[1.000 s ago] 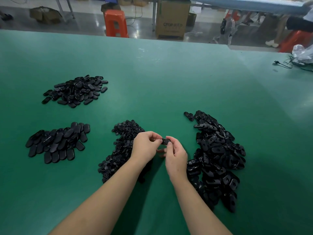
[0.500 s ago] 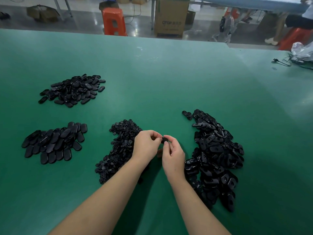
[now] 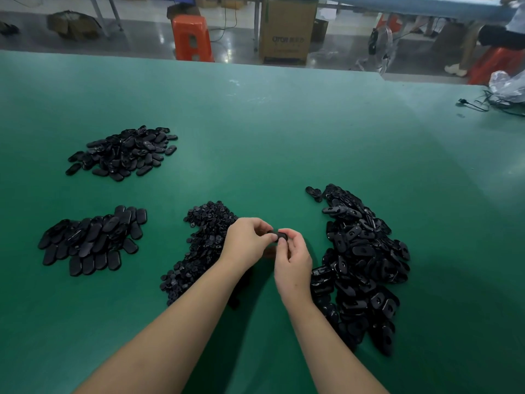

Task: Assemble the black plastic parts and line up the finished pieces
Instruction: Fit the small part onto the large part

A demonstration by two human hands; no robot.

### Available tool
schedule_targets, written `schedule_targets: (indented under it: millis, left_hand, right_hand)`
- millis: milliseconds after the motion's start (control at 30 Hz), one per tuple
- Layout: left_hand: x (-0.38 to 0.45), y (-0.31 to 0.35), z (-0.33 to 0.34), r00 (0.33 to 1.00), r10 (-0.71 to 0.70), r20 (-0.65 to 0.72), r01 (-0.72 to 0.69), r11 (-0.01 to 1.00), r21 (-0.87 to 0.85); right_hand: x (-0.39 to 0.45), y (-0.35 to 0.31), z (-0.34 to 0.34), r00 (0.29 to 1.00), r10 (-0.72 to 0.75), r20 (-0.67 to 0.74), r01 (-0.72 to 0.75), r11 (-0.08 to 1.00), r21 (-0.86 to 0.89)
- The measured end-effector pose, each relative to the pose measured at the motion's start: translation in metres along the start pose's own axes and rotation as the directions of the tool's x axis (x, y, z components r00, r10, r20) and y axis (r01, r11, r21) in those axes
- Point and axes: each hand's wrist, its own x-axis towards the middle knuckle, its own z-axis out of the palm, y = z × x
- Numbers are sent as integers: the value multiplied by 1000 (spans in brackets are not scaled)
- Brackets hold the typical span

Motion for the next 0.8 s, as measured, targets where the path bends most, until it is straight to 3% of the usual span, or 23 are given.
schedule_targets:
  millis: [133, 367, 800]
  left_hand:
    - [-3, -8, -1, 999, -33, 1, 33, 997, -69]
    - [-6, -7, -3, 999, -15, 48, 24, 983, -180]
    - [-12, -4, -3, 993, -8, 119, 34, 977, -213]
  right_hand:
    - [-1, -1, 0, 999, -27, 36, 30, 997, -74]
    - [-1, -4, 1, 999, -24, 29, 25, 998, -58]
    - [-1, -3, -1, 999, -27, 40, 32, 994, -106]
